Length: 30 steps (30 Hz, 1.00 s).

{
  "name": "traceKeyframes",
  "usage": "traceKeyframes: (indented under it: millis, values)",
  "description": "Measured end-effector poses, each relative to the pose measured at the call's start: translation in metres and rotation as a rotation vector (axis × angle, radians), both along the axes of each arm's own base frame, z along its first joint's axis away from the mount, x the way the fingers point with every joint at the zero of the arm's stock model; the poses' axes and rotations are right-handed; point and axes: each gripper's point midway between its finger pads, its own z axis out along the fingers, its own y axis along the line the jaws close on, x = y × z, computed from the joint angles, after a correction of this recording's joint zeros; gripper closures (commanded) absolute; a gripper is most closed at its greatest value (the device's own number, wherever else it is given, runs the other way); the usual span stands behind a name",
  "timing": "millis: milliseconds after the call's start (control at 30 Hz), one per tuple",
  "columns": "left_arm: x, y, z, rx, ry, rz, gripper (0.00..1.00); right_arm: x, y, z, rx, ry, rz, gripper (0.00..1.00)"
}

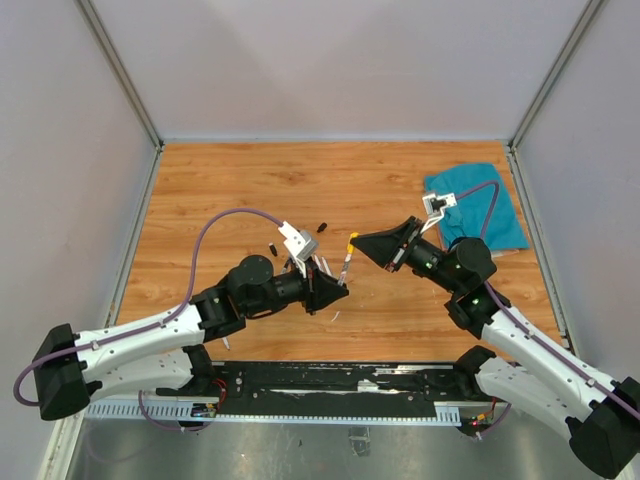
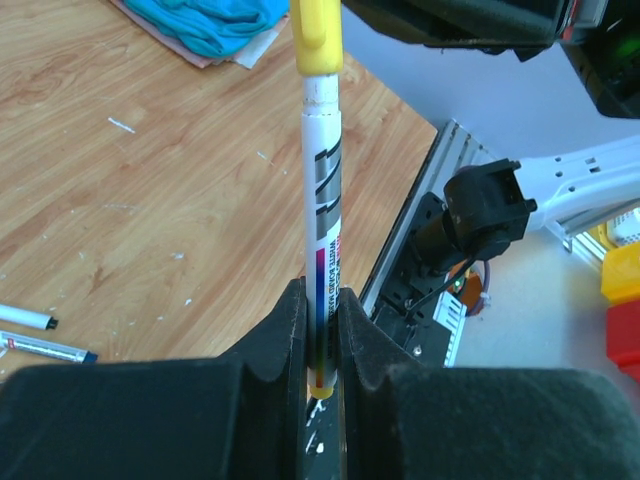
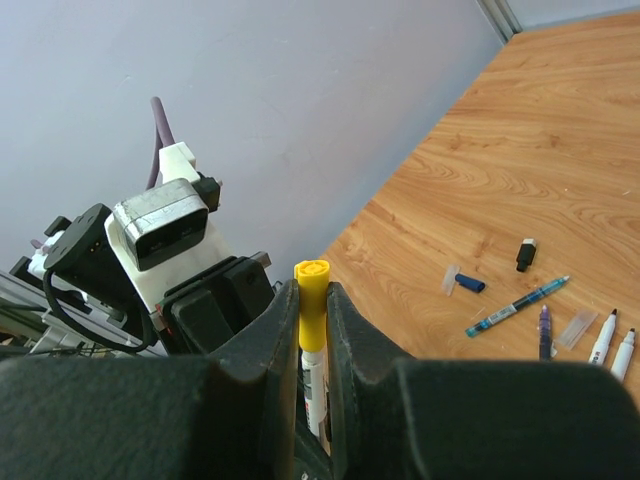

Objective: Insert the pens into the pen caps
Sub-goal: Insert the pen cap onto the pen, then press the pen cap onto the pen.

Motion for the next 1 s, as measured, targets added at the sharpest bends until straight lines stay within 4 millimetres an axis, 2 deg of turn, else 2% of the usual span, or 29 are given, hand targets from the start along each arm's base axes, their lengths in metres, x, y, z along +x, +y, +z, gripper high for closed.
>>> traceKeyframes:
  millis: [100, 167, 367, 467, 567, 633, 767, 867, 1000]
  values:
    - [0.002, -0.003, 0.003, -0.018, 0.009, 0.004, 1.00, -0.002, 0.000, -0.002, 0.005, -0.011, 0.008, 0.97]
    - [0.002, -0.005, 0.004, -0.028, 0.014, 0.006, 0.99, -0.003, 0.001, -0.003, 0.007, -0.019, 0.014, 0.93]
    - [0.004, -0.006, 0.010, -0.053, 0.010, 0.013, 1.00, -0.007, 0.002, -0.002, -0.001, -0.053, 0.035, 0.59]
    - [0.007, -0.008, 0.025, -0.087, -0.012, 0.023, 0.99, -0.010, 0.001, -0.009, -0.037, -0.057, 0.045, 0.43]
    - [0.009, -0.008, 0.033, -0.104, -0.025, 0.034, 0.99, -0.014, -0.004, -0.011, -0.083, -0.076, 0.036, 0.32]
    - [0.011, -0.006, 0.035, -0.107, -0.032, 0.046, 0.99, -0.016, -0.010, -0.006, -0.105, -0.094, 0.016, 0.29]
    - [0.012, -0.001, 0.033, -0.088, -0.042, 0.060, 1.00, -0.018, -0.024, 0.019, -0.141, -0.143, -0.049, 0.28]
    - [0.012, 0.002, 0.028, -0.058, -0.044, 0.067, 0.99, -0.015, -0.032, 0.036, -0.173, -0.151, -0.093, 0.28]
    - [0.012, 0.006, 0.018, -0.007, -0.040, 0.070, 0.99, -0.007, -0.035, 0.048, -0.222, -0.127, -0.127, 0.30]
